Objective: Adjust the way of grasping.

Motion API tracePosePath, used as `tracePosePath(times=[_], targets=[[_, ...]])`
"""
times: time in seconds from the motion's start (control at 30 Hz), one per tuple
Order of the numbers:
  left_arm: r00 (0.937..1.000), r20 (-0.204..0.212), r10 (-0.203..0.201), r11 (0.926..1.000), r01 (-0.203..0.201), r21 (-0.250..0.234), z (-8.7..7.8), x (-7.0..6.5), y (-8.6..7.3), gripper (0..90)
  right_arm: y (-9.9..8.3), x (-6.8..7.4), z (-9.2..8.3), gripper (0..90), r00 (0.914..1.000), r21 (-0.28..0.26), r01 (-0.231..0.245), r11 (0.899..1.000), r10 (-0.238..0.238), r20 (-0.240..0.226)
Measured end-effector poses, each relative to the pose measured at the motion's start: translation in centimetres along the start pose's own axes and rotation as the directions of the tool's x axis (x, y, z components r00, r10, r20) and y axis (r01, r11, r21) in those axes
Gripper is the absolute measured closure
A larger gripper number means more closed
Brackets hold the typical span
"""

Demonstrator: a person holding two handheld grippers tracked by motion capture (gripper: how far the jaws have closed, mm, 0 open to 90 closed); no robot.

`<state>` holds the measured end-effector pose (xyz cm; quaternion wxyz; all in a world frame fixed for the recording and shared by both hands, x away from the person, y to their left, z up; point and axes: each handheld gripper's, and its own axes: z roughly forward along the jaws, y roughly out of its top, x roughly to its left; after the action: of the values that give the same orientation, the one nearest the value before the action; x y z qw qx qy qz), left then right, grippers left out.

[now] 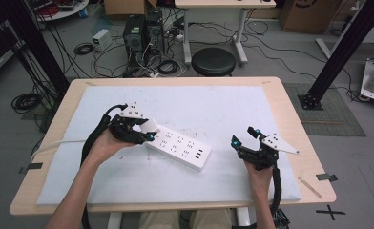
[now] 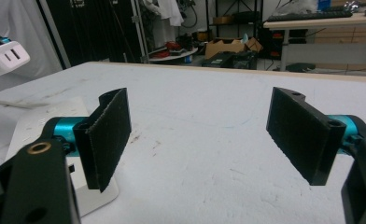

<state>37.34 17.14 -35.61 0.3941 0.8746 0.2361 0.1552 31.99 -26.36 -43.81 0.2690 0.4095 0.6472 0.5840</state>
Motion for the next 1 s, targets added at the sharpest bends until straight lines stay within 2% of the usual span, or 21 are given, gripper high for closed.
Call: tracePosePath(times=[0.2,0.27,0.37,0.4,0.5,0.6,0.63,0.7,0.77,0.8,0.83,0.87,0.9,0.93,1.0], targets=[[0.9990,-0.039,0.023,0.9991,-0.024,-0.034,0.0,-1.5,-0.4,42.5,0.0,0.0,0.0,22.7,0.9999,0.004,-0.013,1.000,0.013,-0.008],[0.9982,-0.052,0.031,0.9984,-0.033,-0.046,0.1,-2.2,-0.6,42.5,0.1,0.0,0.0,22.7,0.9999,0.006,-0.002,1.000,0.002,-0.013],[0.9965,-0.069,0.046,0.9971,-0.050,-0.058,0.4,-3.0,-1.0,42.5,0.1,0.0,0.1,23.4,0.9996,0.031,-0.014,0.999,0.015,-0.025],[0.9955,-0.076,0.056,0.9966,-0.061,-0.055,0.5,-3.3,-1.2,42.5,0.1,0.0,0.2,23.5,0.9990,0.048,-0.035,0.998,0.036,-0.027],[0.9944,-0.090,0.055,0.9951,-0.062,-0.077,0.8,-4.3,-1.6,42.5,0.1,-0.1,0.3,23.5,0.9977,0.072,-0.053,0.996,0.056,-0.040],[0.9914,-0.109,0.073,0.9933,-0.082,-0.081,0.9,-4.9,-1.7,42.5,0.2,-0.1,0.4,23.6,0.9980,0.061,-0.044,0.997,0.046,-0.043],[0.9852,-0.137,0.102,0.9903,-0.114,-0.080,1.1,-5.7,-1.8,42.5,0.2,-0.1,0.5,23.6,0.9966,0.070,-0.055,0.996,0.059,-0.057],[0.9727,-0.180,0.147,0.9836,-0.163,-0.077,1.3,-6.7,-1.7,42.5,0.3,-0.1,0.5,23.6,0.9966,0.077,-0.044,0.996,0.049,-0.066],[0.9607,-0.217,0.173,0.9777,-0.194,-0.080,1.5,-7.5,-1.6,42.5,0.3,0.2,0.6,24.4,0.9957,0.093,-0.031,0.995,0.038,-0.084],[0.9607,-0.217,0.173,0.9777,-0.194,-0.080,1.5,-7.5,-1.6,42.5,0.3,0.2,0.6,24.4,0.9957,0.093,-0.031,0.995,0.038,-0.084],[0.9550,-0.229,0.188,0.9738,-0.212,-0.083,1.6,-7.8,-1.6,42.5,0.3,0.5,0.6,25.4,0.9955,0.100,-0.017,0.995,0.026,-0.091],[0.9457,-0.250,0.208,0.9676,-0.236,-0.090,1.8,-8.2,-1.5,42.5,0.4,0.7,0.6,25.7,0.9945,0.101,-0.005,0.995,0.016,-0.103],[0.9457,-0.250,0.208,0.9676,-0.236,-0.090,1.8,-8.2,-1.5,42.5,0.4,0.7,0.6,25.7,0.9945,0.101,-0.005,0.995,0.016,-0.103],[0.9280,-0.282,0.244,0.9550,-0.280,-0.097,2.0,-9.0,-1.4,42.5,0.5,1.1,0.5,25.7,0.9922,0.101,0.005,0.995,0.008,-0.124],[0.9137,-0.307,0.266,0.9452,-0.310,-0.103,2.3,-9.7,-1.3,42.5,0.8,1.8,0.4,25.7,0.9834,0.096,0.014,0.995,0.004,-0.181]])
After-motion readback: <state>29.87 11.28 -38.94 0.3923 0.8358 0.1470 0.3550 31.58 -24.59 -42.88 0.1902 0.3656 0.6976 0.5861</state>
